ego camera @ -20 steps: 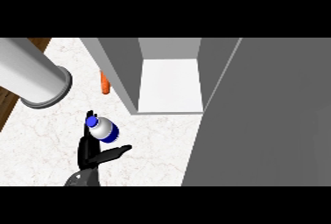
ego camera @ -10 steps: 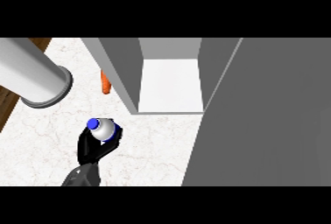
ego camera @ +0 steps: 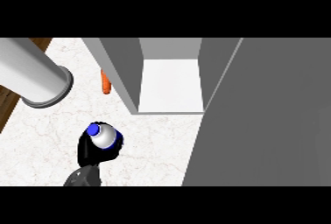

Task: Pick up the bottled water, place it into the cabinet and close the cabinet

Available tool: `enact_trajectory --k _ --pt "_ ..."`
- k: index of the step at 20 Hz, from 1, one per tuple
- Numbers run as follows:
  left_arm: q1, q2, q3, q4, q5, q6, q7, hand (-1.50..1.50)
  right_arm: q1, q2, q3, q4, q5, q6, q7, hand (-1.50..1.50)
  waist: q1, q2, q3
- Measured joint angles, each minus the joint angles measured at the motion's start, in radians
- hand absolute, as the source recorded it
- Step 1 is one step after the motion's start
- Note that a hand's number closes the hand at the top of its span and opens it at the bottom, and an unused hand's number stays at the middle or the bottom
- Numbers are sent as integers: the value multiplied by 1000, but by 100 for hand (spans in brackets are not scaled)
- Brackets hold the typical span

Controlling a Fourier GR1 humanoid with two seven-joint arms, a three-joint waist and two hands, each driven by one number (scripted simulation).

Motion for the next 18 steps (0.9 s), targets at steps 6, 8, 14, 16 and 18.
enact_trajectory --k 6,8,14,16,18 --pt "46 9 -52 -73 -16 -67 29 150 -17 12 9 3 0 -12 16 -150 3 -1 0" --pt "69 12 -68 -118 -22 -70 43 150 -30 19 8 1 2 -19 36 -150 4 -1 0" --pt "137 -2 -126 -312 -19 -58 167 150 6 0 22 8 2 -26 -17 -150 6 -3 1" --pt "167 -11 -163 -381 5 -47 212 150 7 -6 28 4 5 -34 -6 -150 6 -3 1" --pt "211 -15 -184 -481 20 -43 280 150 8 -4 32 7 4 -38 -12 -150 8 -4 1"
